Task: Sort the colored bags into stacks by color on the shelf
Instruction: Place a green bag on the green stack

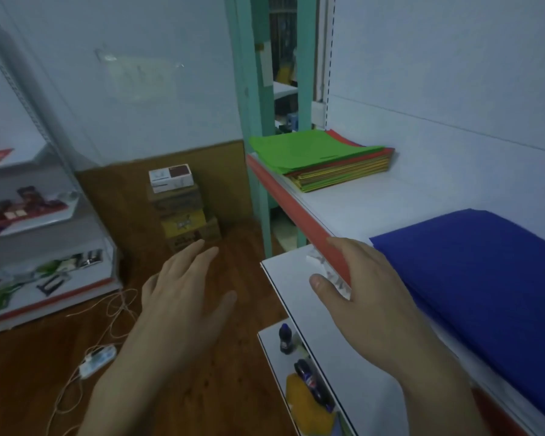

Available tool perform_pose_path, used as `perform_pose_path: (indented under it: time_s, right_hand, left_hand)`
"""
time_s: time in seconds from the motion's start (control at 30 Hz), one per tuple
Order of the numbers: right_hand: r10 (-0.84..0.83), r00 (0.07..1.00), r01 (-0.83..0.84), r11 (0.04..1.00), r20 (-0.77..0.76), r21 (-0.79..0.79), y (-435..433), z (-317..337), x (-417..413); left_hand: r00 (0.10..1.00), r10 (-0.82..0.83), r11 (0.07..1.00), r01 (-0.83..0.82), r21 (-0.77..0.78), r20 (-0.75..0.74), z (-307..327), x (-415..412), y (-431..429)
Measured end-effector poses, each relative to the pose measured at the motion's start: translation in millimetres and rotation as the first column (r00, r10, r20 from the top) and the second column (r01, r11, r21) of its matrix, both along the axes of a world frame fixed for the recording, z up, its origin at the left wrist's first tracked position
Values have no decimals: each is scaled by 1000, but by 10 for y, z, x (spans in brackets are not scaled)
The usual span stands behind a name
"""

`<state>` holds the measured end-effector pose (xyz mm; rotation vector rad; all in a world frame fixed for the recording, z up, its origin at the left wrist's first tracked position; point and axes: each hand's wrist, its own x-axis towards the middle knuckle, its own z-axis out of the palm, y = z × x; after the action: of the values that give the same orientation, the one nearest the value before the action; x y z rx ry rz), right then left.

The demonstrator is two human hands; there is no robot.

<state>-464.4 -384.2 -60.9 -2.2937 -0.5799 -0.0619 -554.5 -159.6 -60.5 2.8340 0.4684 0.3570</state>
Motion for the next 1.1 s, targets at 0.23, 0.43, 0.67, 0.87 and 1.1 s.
perform_pose_path:
  time_s: [0.23, 0.43, 0.67, 0.87, 1.1]
  right_hand:
    - [-175, 980, 175, 985, 96, 12, 530, -78, 874]
    - [-436, 878, 427, 900, 197, 87, 1111, -35, 1589]
    - [-683, 718, 644, 724, 132, 247, 1587, 31, 2204]
    - [-746, 660, 730, 611, -84, 306, 1635, 31, 2396]
    - [-705, 667, 679, 442, -242, 586, 1593, 47, 2342]
  left_hand:
    - [983, -173, 983, 176, -52, 55, -184, 1344, 721]
    - [863, -475, 864, 495, -94, 174, -96, 2599, 1391]
    - [682, -640, 672, 720, -171, 354, 141, 3813, 1664]
    - [553, -833, 553, 832, -35, -3, -26, 4253, 1399]
    - [297, -941, 278, 952, -131, 162, -51, 4263, 1311]
